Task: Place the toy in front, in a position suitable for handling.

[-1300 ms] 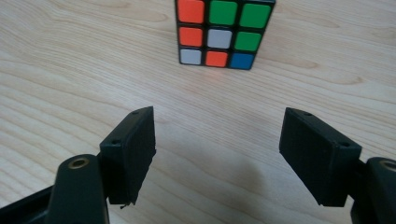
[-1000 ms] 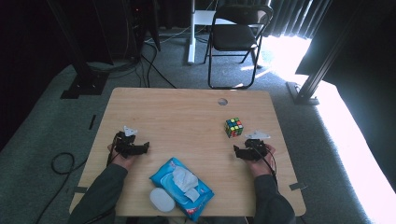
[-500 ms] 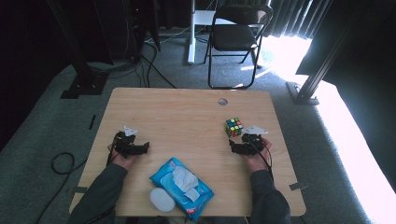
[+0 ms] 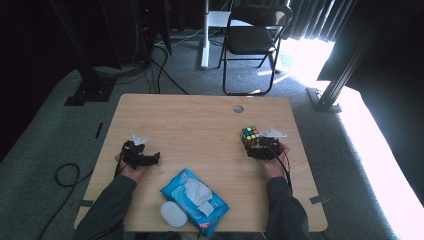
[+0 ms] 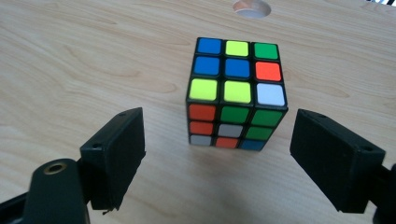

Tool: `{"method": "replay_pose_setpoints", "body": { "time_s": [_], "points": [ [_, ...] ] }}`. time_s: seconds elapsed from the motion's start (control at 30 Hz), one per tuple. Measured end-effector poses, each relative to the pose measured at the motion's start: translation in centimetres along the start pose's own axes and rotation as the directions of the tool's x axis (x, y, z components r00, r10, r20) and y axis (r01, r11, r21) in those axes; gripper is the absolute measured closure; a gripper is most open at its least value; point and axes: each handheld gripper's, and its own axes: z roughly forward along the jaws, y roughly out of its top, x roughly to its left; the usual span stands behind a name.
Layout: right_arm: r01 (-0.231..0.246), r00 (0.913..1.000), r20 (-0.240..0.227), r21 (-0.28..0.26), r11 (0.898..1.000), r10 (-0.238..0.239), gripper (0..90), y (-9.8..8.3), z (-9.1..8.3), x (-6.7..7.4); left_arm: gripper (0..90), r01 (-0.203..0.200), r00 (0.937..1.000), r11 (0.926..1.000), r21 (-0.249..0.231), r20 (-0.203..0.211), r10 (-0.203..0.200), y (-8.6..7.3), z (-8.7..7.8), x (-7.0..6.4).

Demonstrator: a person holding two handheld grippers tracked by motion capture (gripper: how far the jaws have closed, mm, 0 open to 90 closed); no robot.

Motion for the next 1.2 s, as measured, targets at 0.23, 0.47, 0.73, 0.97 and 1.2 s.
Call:
{"method": "replay_pose_setpoints", "body": {
  "time_s": [0.23, 0.47, 0.73, 0.97, 1.2],
  "points": [
    [-0.038, 0.9993, -0.005, 0.007, 0.999, 0.038, 18.6, 0.7, 1.3, -0.6, 9.0, -0.003, 1.0, 1.0, 0.001, 0.001, 0.003, 0.0, 0.0, 0.0],
    [-0.056, 0.9983, 0.018, 0.046, 0.997, 0.055, 18.9, 1.2, 3.0, -0.8, 9.1, -0.004, 1.0, 1.0, 0.0, 0.002, 0.004, 0.0, 0.0, 0.0],
    [-0.1, 0.995, 0.001, 0.073, 0.992, 0.1, 24.5, 1.1, 3.9, -1.5, 9.1, -0.009, 0.9999, 1.0, 0.0, 0.006, 0.009, 0.0, 0.0, 0.1],
    [-0.092, 0.9952, -0.027, 0.08, 0.993, 0.094, 31.3, 1.2, 4.1, -1.6, 9.1, -0.02, 0.9996, 0.9998, -0.001, 0.02, 0.02, 0.0, 0.0, 0.1],
    [-0.034, 0.9994, -0.008, 0.075, 0.997, 0.034, 34.0, 1.5, 3.7, -1.3, 9.1, -0.02, 0.9996, 0.9998, -0.001, 0.02, 0.02, 0.0, 0.0, 0.1]
  ]
}}
